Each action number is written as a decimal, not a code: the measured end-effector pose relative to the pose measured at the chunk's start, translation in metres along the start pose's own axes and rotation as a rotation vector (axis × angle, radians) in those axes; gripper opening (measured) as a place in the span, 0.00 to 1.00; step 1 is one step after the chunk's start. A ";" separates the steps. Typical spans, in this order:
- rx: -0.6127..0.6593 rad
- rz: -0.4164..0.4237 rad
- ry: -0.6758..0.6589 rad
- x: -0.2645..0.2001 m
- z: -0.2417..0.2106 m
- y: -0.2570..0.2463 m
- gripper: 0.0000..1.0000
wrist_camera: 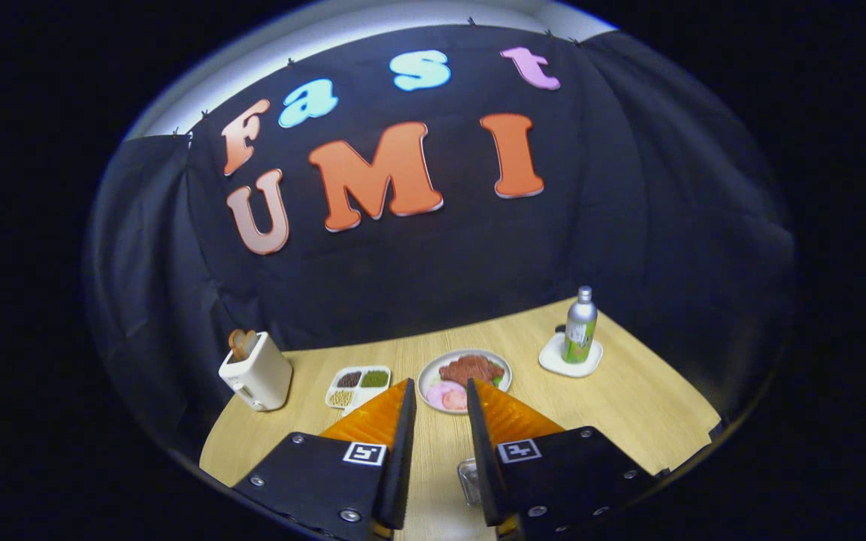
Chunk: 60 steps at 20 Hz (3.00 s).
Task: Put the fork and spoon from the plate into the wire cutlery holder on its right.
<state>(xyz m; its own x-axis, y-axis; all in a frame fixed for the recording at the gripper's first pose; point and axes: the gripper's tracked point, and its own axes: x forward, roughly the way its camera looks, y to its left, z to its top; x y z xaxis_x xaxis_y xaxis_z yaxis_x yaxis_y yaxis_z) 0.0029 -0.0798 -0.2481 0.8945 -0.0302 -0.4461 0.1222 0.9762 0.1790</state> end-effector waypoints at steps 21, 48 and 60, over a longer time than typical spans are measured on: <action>-0.118 0.266 0.004 0.005 -0.027 0.210 0.94; -0.326 0.210 1.132 -0.011 -0.332 0.241 0.61; -0.286 0.098 1.266 -0.015 -0.361 0.238 0.08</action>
<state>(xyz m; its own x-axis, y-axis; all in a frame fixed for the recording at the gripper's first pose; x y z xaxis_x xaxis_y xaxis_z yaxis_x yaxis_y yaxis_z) -0.1369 0.2311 -0.5153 -0.1496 0.1123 -0.9823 -0.1559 0.9784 0.1356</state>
